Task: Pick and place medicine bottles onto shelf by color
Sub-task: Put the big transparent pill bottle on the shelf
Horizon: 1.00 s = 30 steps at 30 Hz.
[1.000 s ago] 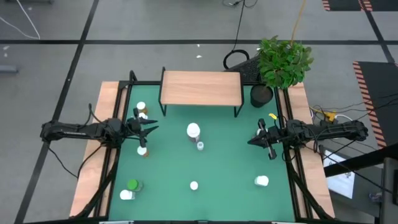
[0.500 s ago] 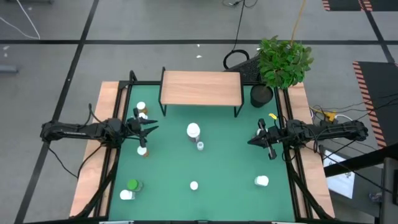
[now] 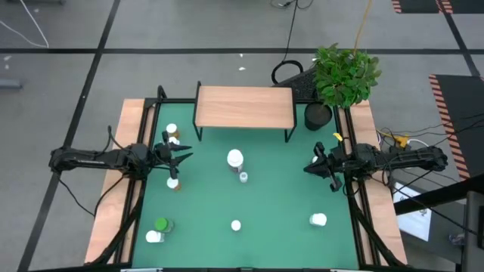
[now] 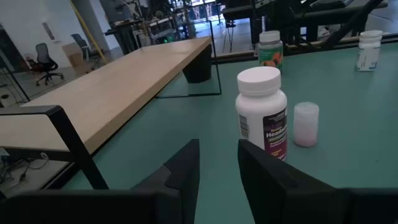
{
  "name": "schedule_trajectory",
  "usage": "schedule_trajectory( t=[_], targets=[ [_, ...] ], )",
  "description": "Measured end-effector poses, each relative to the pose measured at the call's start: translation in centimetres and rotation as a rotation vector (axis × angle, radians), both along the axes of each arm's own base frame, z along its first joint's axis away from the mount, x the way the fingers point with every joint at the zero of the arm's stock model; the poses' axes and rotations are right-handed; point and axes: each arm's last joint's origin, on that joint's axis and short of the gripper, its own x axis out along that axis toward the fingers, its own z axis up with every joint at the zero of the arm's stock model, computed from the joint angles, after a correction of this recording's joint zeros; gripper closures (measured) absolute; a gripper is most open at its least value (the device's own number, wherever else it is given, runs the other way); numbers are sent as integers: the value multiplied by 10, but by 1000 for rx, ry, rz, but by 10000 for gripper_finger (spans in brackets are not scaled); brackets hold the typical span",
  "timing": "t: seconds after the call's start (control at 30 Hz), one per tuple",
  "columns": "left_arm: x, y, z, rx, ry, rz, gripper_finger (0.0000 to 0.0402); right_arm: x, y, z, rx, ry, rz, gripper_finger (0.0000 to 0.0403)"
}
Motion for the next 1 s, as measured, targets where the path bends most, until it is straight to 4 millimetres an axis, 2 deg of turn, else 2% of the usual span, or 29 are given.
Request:
schedule_trajectory(
  t=[0.27,0.33,0.4,0.53,0.63,0.73,0.8,1.0],
  targets=[
    [1,1,14,-47,-167,27,289,-3,0,13,42,-133,7,403],
    [1,1,17,-78,-204,29,289,-1,0,10,2,-87,-13,400],
    [0,1,20,-84,-240,36,289,4,-1,1,-31,47,-60,389],
    [0,1,26,-74,-292,42,289,10,-6,40,-53,139,-217,344],
    [-1,1,29,-103,-336,37,289,16,-7,67,-70,270,-290,302],
    [-2,1,34,-106,-393,27,289,16,-9,104,-78,367,-330,266],
    [-3,1,38,-112,-432,25,289,15,-10,122,-60,475,-389,251],
    [-3,1,39,-94,-443,24,289,27,-10,139,-33,857,-454,239]
  ],
)
